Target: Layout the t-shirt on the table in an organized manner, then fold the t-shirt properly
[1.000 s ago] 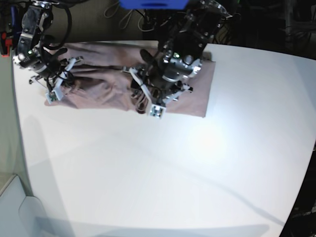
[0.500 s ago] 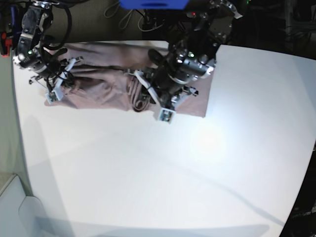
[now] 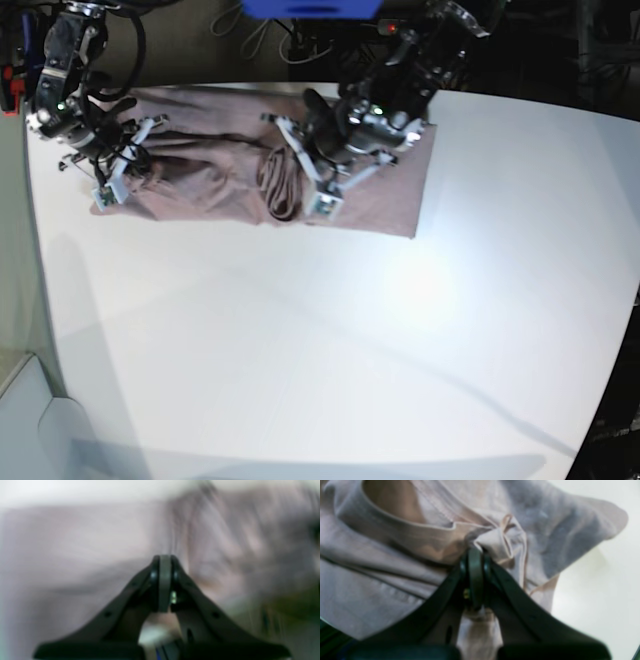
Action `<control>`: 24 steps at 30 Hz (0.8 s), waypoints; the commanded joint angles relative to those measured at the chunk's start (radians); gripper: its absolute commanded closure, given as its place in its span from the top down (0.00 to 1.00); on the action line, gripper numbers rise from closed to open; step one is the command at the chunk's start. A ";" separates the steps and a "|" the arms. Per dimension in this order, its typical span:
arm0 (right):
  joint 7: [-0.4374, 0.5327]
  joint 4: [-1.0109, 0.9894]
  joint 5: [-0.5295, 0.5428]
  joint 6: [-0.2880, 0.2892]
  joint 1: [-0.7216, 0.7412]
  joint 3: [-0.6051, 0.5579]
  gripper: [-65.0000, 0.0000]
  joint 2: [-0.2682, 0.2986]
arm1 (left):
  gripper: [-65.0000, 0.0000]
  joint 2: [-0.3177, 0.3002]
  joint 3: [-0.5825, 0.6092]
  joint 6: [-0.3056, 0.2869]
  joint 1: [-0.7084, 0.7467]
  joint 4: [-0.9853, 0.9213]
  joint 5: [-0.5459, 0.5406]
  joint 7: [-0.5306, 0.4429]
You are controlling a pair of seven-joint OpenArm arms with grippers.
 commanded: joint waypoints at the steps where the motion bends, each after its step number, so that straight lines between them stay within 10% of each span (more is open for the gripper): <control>1: -0.022 0.007 -0.013 -0.001 0.007 0.002 0.00 0.010 | 0.00 -0.003 0.042 -0.001 -0.033 0.016 0.008 -0.021; 6: -0.027 0.025 -0.013 -0.001 0.015 0.007 0.00 0.010 | 0.00 -0.021 0.099 -0.001 -0.038 0.145 0.011 -0.034; 16: -0.029 0.058 -0.015 -0.001 0.010 0.008 0.00 0.007 | 0.00 -0.096 -0.159 0.001 0.007 0.200 0.012 -0.087; 24: -0.029 0.091 -0.015 -0.001 0.010 0.008 0.41 0.007 | 0.00 -0.170 -0.340 0.001 0.021 0.028 0.009 -0.151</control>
